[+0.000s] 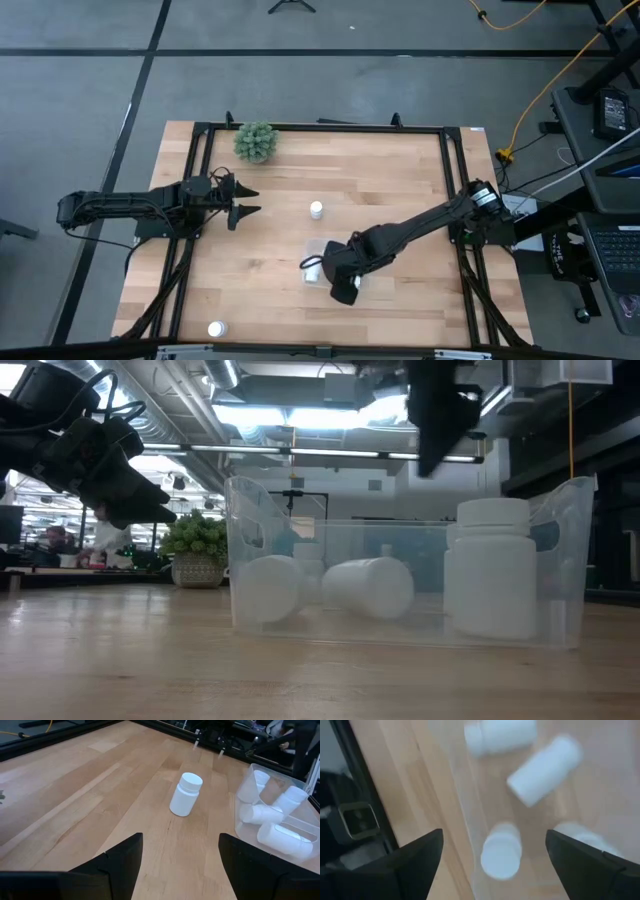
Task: Pick and place pill bottles into a basket
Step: Adjust the white medicine bottle on the transparent bin
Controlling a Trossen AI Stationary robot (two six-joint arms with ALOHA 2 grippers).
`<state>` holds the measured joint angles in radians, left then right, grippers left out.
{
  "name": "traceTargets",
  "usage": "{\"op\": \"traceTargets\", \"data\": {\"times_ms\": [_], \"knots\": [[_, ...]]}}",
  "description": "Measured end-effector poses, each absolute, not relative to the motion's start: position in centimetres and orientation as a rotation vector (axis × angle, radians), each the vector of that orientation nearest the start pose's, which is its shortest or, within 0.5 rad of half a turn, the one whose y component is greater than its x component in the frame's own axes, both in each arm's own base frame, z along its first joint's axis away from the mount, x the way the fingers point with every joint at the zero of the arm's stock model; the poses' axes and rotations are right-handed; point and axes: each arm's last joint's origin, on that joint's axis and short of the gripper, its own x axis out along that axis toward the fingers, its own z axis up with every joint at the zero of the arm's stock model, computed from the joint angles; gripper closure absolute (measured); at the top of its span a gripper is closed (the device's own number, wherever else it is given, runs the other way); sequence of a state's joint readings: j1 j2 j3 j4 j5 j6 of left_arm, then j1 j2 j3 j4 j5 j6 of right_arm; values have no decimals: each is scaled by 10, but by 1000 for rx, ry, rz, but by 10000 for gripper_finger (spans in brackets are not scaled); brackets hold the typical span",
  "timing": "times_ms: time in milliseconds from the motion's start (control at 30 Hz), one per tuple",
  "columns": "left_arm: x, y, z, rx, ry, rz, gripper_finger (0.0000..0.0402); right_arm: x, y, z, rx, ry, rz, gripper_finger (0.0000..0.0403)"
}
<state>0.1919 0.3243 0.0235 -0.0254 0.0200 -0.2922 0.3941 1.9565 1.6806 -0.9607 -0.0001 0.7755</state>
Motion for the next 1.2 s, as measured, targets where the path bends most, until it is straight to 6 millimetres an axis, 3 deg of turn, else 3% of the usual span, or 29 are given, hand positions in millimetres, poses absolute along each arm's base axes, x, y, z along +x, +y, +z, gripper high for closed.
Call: {"op": "traceTargets", "data": {"times_ms": [433, 600, 867, 1200], "knots": [[111, 21, 141, -331, 297, 219, 148, 393, 109, 255, 564, 1143, -354, 53], [111, 21, 141, -331, 297, 218, 148, 396, 108, 251, 612, 1122, -418, 53], [111, 21, 141, -320, 299, 217, 148, 405, 114, 224, 699, 1184, -461, 53], [111, 21, 141, -320, 298, 217, 148, 398, 112, 210, 718, 1286, -565, 53]]}}
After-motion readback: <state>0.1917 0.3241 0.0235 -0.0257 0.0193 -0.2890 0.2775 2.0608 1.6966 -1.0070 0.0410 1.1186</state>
